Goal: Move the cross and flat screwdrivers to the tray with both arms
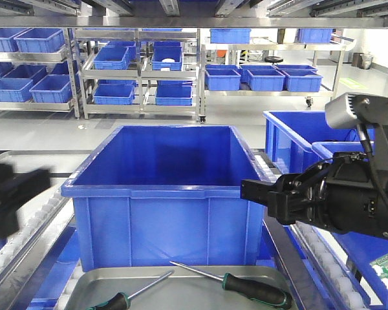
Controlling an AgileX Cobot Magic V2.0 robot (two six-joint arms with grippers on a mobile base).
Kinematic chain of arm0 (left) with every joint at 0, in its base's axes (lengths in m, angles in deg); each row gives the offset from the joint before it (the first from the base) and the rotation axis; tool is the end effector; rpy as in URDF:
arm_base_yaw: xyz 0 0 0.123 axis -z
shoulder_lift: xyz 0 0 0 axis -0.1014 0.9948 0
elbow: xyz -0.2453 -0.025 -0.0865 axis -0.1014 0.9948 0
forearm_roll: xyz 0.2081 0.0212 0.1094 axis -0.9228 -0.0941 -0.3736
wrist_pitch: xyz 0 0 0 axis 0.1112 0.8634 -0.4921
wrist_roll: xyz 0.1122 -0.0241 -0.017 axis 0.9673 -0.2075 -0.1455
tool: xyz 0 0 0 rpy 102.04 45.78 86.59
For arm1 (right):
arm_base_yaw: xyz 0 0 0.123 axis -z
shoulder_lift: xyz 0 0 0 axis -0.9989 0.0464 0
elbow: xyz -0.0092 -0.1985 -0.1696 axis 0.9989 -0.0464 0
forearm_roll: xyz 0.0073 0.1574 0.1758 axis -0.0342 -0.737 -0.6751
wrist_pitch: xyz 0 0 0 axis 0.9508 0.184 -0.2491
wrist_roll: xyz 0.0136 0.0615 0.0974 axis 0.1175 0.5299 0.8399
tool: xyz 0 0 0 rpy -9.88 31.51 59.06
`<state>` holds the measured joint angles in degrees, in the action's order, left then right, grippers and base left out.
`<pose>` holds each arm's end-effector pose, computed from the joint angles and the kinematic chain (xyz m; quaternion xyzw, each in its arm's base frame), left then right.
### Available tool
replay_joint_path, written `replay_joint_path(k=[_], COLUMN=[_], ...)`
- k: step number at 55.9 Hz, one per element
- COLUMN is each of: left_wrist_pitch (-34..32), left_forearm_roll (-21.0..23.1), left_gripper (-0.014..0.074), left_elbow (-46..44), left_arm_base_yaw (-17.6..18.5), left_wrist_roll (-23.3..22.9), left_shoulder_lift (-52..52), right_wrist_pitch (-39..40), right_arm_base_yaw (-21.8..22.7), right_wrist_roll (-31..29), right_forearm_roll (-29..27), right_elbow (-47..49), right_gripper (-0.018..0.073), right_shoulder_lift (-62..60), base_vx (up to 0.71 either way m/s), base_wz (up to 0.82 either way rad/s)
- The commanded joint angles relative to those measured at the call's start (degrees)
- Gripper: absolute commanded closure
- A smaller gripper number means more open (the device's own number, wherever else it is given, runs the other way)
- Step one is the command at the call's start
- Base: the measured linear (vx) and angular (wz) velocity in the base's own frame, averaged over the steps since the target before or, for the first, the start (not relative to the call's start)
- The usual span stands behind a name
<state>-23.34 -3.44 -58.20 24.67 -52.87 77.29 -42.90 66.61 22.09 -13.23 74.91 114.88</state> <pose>0.1944 -0.0783 0.3644 0.1057 0.7439 -0.1860 0.6331 0.2411 0.1219 0.3685 -0.1526 0.8046 0.2443 0.5193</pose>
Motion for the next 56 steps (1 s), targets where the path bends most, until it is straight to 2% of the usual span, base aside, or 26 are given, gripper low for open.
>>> replay_joint_path(k=[1,5,9,13,16,27,34,36,56], left_wrist_pitch=[-8.2,-9.8,-10.8,-11.1,-11.1,-11.0,-11.7,-8.4,-7.6], left_forearm_roll=[-5.8,-12.2,-18.0,-21.8,-23.7,-25.6,-25.7,-25.7,-25.7], left_gripper=[0.0319,0.0428,0.0526,0.0603,0.0605,0.0603,0.0603,0.0603,0.0603], left_elbow=[5.3,12.9,19.8,25.5,30.1,41.9,47.7,47.4,47.4], left_arm_base_yaw=[-2.0,-4.9,-7.8,-10.4,-12.2,-15.8,-17.8,-18.1,-18.2], left_wrist_roll=[-8.0,-15.1,-20.2,-22.6,-23.0,-23.0,-26.6,-26.9,-26.9], left_shoulder_lift=[-6.1,-11.7,-16.2,-20.5,-24.1,-38.8,-48.9,-51.0,-49.6], right_wrist_pitch=[3.7,3.7,3.7,3.7,3.7,3.7,3.7,3.7,3.3], right_arm_base_yaw=[0.3,0.3,0.3,0.3,0.3,0.3,0.3,0.3,0.3], right_wrist_roll=[-0.3,-0.3,-0.3,-0.3,-0.3,-0.3,-0.3,-0.3,-0.3], right_forearm_roll=[-0.9,-0.9,-0.9,-0.9,-0.9,-0.9,-0.9,-0.9,-0.9], right_elbow=[1.8,1.8,1.8,1.8,1.8,1.8,1.8,1.8,1.8], right_gripper=[0.0005,0.0005,0.0005,0.0005,0.0005,0.0005,0.0005,0.0005,0.0005], right_shoulder_lift=[-1.2,-1.2,-1.2,-1.2,-1.2,-1.2,-1.2,-1.2,-1.2], base_vx=[0.0,0.0,0.0,0.0,0.0,0.0,0.0,0.0,0.0], base_wz=[0.0,0.0,0.0,0.0,0.0,0.0,0.0,0.0,0.0])
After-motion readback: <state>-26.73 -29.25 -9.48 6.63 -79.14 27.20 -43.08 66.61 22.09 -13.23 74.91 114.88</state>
